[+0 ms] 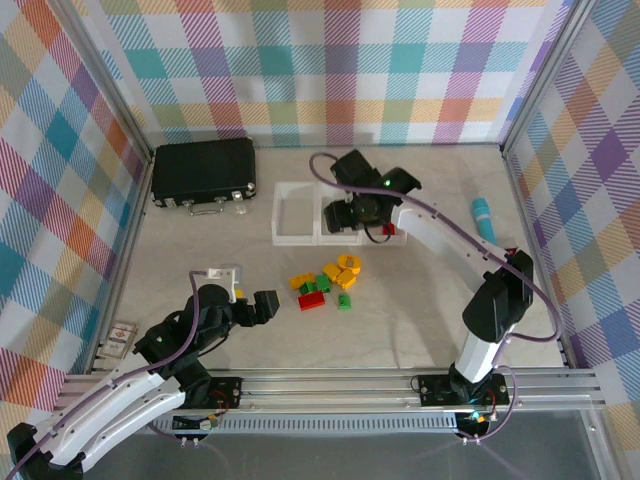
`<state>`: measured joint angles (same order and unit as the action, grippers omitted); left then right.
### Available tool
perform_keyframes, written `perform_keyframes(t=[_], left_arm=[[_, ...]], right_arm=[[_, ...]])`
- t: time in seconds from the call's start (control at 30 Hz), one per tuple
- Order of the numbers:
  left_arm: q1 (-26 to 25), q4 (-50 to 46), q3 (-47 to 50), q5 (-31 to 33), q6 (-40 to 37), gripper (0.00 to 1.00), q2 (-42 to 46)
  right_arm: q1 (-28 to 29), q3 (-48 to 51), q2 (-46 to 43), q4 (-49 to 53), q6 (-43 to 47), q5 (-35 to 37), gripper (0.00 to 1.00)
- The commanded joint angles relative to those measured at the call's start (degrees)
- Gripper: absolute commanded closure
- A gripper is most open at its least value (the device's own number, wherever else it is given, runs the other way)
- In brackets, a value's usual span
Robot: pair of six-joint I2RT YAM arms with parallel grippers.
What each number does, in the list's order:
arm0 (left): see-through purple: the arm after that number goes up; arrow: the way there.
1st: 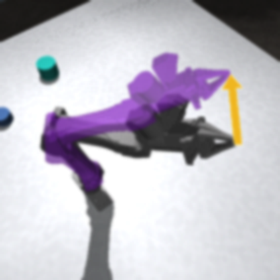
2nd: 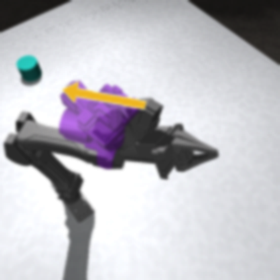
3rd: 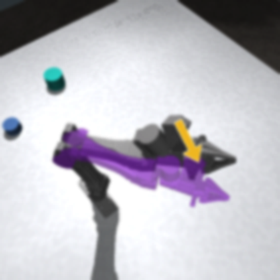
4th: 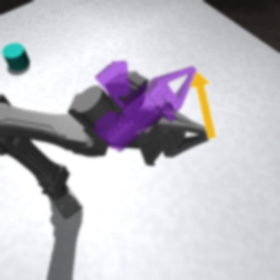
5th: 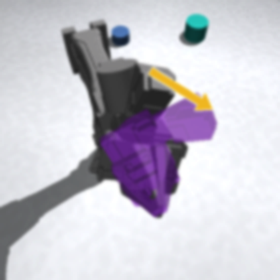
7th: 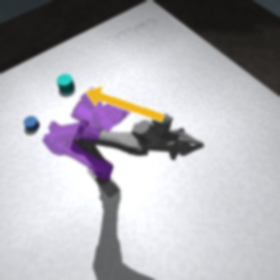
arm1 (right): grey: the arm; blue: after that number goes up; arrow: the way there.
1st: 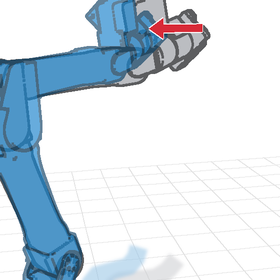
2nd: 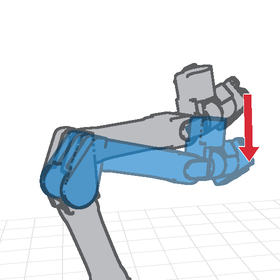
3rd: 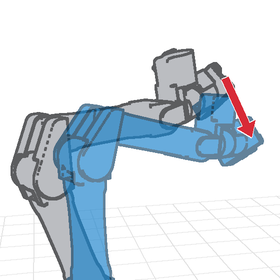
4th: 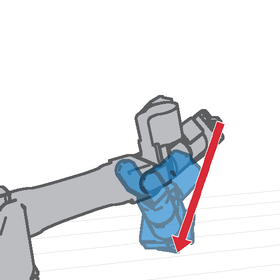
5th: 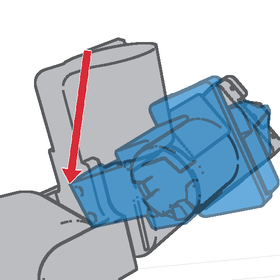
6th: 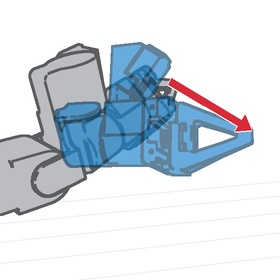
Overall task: Sort the legos into containers by color
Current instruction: Pick up the lego from the bottom-center of the table.
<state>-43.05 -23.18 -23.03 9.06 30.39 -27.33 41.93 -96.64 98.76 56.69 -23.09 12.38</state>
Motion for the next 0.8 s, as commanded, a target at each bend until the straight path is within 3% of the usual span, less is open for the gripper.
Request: perform_keyframes(t=[0.0, 0.33, 0.77], left_arm=[[-0.5, 3.2, 0.7, 0.2, 0.0, 0.0, -0.6], [-0.5, 5.2, 1.0, -1.2, 0.3, 0.0, -2.8], [-0.5, 3.4, 1.2, -1.9, 0.1, 0.0, -1.8]], right_arm=[[3.2, 6.8, -3.1, -1.0, -6.1, 2.1, 0.32], [13.7, 20.0, -5.6, -0.5, -19.2, 8.0, 0.29], [16.3, 22.3, 4.2, -4.4, -23.5, 7.8, 0.31]])
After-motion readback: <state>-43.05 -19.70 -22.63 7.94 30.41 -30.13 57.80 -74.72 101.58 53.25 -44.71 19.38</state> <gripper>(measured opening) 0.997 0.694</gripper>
